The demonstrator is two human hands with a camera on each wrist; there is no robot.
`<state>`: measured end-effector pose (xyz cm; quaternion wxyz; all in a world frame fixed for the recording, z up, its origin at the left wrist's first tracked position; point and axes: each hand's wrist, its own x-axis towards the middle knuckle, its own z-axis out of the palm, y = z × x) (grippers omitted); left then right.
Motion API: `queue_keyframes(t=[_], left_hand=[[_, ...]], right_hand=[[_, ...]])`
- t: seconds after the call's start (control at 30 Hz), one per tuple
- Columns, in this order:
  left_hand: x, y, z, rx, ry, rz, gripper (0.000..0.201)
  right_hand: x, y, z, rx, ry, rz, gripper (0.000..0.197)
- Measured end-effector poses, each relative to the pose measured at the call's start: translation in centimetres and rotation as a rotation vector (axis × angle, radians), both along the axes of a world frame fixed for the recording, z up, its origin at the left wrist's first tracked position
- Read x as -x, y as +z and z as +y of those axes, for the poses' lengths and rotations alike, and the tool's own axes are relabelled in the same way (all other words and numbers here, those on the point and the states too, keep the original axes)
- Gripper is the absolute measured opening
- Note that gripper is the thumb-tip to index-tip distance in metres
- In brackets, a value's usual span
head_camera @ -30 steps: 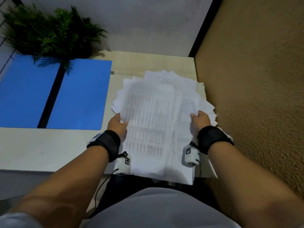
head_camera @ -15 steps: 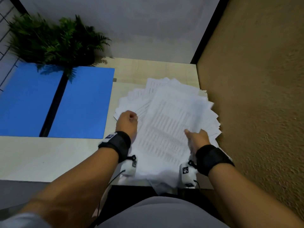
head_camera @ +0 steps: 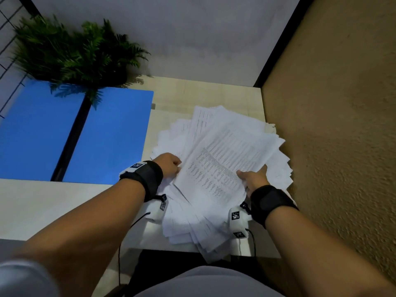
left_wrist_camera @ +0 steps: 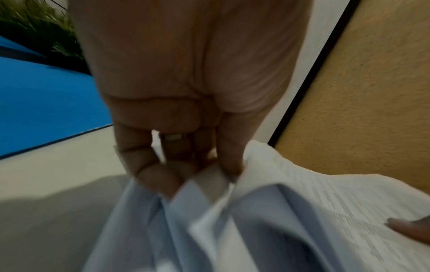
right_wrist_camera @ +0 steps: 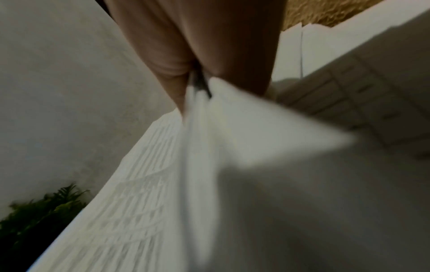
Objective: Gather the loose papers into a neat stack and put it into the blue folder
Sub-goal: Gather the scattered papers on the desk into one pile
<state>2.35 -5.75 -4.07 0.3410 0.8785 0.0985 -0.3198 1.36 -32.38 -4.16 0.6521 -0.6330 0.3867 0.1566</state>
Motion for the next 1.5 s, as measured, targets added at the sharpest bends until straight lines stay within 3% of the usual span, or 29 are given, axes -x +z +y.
queue_keyframes(t=[0.07,0.13,0.2,0.3,0.37,0.47,0.5,0.57,0.6,0.67,0.73,0.8,0.83,0.9,1.0,1.1,1.2,1.33,1.43,1.5], left_hand=[[1.0,0.6,0.3,0.036,0.022,0.063,0.026],[1.9,1.2,0.2,0.182,0.185,0.063,0.042],[2.6,1.3,-0.4,0.245,0.263,0.023,0.048],[3.6,0.1,-1.4,0.225,0.230,-0.008,0.060],[3.7,-1.0,-1.2,0.186,0.312,-0.068,0.048],[3.7,-0.7,-0.6,0.237,0.498,-0.136,0.019],[3.5,-0.3,-0.6,0.250,0.529,-0.153,0.012],[2.7,0.6,-1.1,0.307,0.563,-0.168,0.006],[2.0,0.9,-1.5,0.336,0.557,-0.161,0.005],[0.5,0.9,-2.5,0.331,0.513,-0.155,0.009],[-0.9,0.0,-3.2,0.323,0.525,-0.150,0.022],[-1.6,-1.3,-3.7,0.342,0.532,-0.127,0.029],[-1.8,-2.0,-4.0,0.336,0.526,-0.119,0.035],[-1.2,-1.4,-4.7,0.339,0.506,-0.106,0.040],[0.0,-1.0,-4.6,0.348,0.464,-0.184,0.014],[1.1,-1.1,-3.0,0.381,0.489,-0.209,0.013],[2.0,-1.5,-1.0,0.445,0.462,-0.133,0.024],[3.6,-2.2,-1.1,0.498,0.438,-0.070,0.053],[4.6,-3.0,-1.8,0.528,0.456,-0.017,0.077],[5.3,-3.1,-2.2,0.589,0.509,0.027,0.079]], right_hand=[[0.0,0.4,-0.1,0.065,0.027,0.009,0.079],[0.4,0.7,-0.4,0.112,0.183,-0.013,0.065],[1.0,0.8,-0.2,0.019,0.266,-0.019,0.059],[2.0,1.2,0.9,-0.080,0.267,-0.050,0.057],[2.4,1.1,1.2,0.083,0.176,-0.072,0.054],[3.1,0.8,-0.7,0.523,-0.031,0.028,0.071],[3.2,0.7,-1.5,0.528,-0.072,0.077,0.076],[3.3,0.3,-2.8,0.354,-0.133,0.117,0.075],[3.4,0.0,-3.2,0.258,-0.155,0.103,0.065],[3.3,-0.6,-3.7,0.188,-0.088,0.059,0.022],[3.3,-1.2,-3.8,0.245,0.014,0.021,0.028],[3.3,-1.2,-3.8,0.268,0.107,-0.001,0.010],[3.2,-1.0,-3.9,0.296,0.153,-0.002,0.011],[3.0,-1.0,-4.3,0.341,0.196,0.013,0.031],[2.1,-1.1,-5.1,0.400,0.257,0.058,0.038],[1.4,-0.8,-5.8,0.425,0.262,0.064,0.037],[0.8,-0.3,-5.5,0.426,0.354,0.042,0.036],[-0.1,-4.1,-4.7,0.325,0.463,0.003,0.051],[0.7,-1.0,-1.6,0.315,0.571,-0.034,0.033],[0.7,-0.1,-0.6,0.324,0.639,-0.051,0.021]])
